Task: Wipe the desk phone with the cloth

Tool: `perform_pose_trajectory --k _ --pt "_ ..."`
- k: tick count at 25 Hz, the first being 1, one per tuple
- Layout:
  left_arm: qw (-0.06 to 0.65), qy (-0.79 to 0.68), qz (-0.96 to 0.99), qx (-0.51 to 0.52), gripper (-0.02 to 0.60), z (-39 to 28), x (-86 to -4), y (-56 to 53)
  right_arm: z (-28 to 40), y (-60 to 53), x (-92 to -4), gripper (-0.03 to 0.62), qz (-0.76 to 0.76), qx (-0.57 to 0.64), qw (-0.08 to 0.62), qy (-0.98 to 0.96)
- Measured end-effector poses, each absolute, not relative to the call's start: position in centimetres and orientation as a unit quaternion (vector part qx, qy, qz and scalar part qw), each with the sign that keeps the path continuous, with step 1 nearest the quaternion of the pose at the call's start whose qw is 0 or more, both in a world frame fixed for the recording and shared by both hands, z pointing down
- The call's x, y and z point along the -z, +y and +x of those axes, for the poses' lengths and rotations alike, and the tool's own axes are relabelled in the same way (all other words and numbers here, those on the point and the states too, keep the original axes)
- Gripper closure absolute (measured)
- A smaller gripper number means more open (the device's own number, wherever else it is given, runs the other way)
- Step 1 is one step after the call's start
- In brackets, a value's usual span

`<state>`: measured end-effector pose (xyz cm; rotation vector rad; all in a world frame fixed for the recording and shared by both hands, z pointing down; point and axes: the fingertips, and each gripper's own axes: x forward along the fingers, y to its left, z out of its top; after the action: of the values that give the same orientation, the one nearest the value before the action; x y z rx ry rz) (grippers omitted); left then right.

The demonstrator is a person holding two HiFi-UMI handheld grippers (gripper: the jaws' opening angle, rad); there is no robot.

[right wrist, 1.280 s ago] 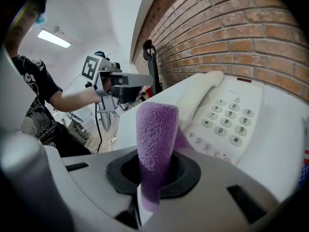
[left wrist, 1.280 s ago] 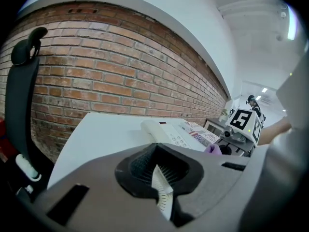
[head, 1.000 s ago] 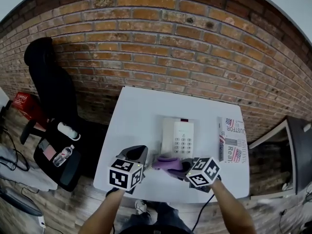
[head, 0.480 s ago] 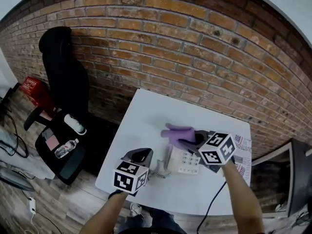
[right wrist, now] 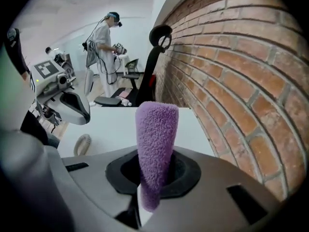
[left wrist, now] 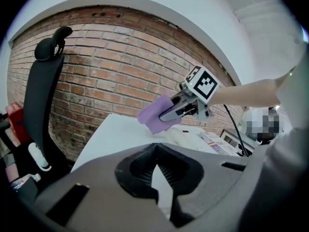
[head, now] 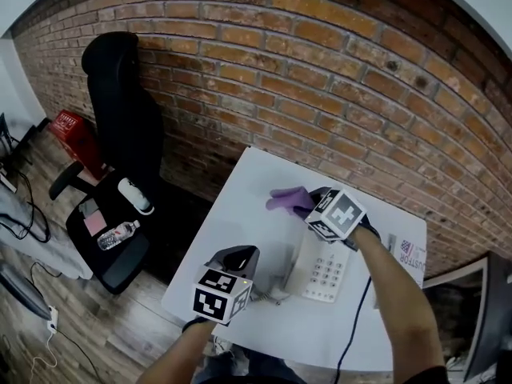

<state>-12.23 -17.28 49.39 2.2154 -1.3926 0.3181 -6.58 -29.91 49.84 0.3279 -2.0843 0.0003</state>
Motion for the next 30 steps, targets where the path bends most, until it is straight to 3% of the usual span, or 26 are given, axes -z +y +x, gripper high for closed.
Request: perform_pose_trajectory --k 6,11,30 --pt "0.246 -0.530 0.803 -0.116 0.577 -13.8 -49.0 -17.9 -7.9 -28.5 -54.0 0.549 0.008 0.025 0.616 -0.788" --pt "0.248 -0.545 0.793 -0.112 0.577 -15.7 -49.1 -17.6 -8.2 -24.8 -55.6 0.550 -0.072 0.006 0.662 -0.746" --pt "0.233 -0.535 0.807 -0.096 0.577 -18.1 -48.0 -14.4 -8.7 -12.8 -57.5 0.550 -0.110 -0.075 0.678 -0.723"
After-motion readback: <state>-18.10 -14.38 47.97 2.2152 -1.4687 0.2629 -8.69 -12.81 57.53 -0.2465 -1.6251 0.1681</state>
